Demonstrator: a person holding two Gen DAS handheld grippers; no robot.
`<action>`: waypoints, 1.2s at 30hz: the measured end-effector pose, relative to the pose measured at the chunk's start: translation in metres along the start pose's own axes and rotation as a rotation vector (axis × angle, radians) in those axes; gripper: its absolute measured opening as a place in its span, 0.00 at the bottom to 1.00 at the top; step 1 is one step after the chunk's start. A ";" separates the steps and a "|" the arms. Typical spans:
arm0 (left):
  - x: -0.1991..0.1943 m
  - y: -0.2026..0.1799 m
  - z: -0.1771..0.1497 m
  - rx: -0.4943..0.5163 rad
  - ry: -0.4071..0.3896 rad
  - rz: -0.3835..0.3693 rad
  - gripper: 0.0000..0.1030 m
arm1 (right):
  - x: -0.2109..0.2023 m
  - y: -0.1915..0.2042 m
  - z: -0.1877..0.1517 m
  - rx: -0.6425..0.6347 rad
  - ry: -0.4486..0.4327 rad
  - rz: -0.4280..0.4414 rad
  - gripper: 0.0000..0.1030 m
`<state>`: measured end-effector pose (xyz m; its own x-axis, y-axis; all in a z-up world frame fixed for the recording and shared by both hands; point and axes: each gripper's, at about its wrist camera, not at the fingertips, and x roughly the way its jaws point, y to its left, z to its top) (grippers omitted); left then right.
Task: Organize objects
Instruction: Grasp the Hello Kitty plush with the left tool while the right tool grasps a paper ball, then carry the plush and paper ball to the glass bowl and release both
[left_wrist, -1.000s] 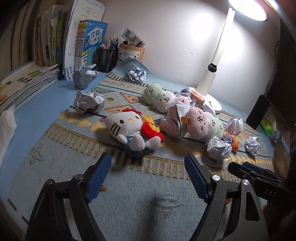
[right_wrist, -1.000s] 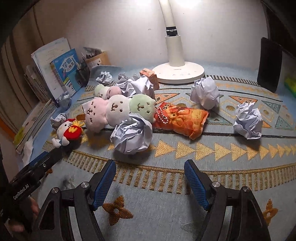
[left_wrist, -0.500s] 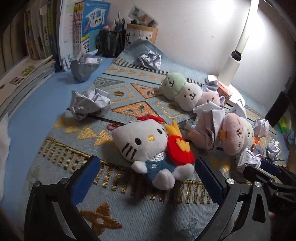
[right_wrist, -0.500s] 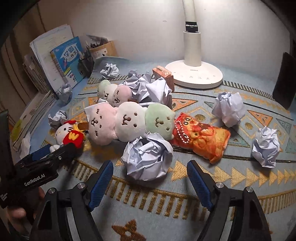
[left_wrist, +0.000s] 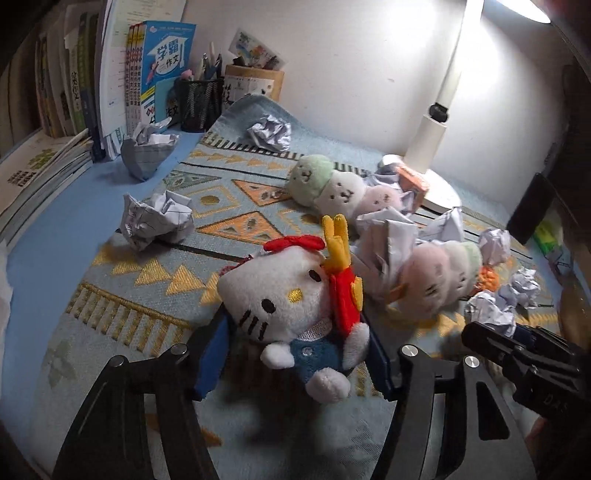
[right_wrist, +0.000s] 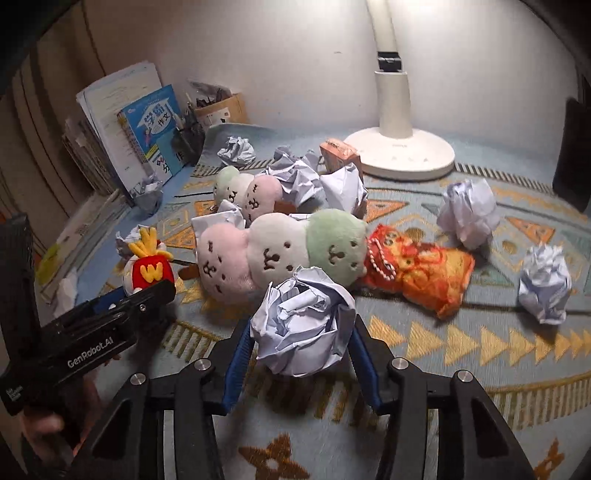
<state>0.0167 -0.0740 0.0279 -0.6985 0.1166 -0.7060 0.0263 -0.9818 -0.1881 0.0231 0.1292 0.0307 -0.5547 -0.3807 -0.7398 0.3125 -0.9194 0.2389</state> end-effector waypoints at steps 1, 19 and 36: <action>-0.009 -0.006 -0.005 0.015 -0.014 -0.017 0.60 | -0.006 -0.005 -0.004 0.012 -0.002 -0.012 0.48; -0.013 -0.122 -0.043 0.246 0.014 -0.160 0.61 | -0.063 -0.060 -0.053 -0.041 -0.045 -0.135 0.71; -0.017 -0.140 -0.052 0.351 -0.022 -0.062 0.61 | -0.064 -0.056 -0.055 -0.049 -0.067 -0.205 0.47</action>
<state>0.0620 0.0693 0.0304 -0.7063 0.1781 -0.6851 -0.2612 -0.9651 0.0184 0.0836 0.2109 0.0300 -0.6598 -0.1932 -0.7262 0.2241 -0.9730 0.0553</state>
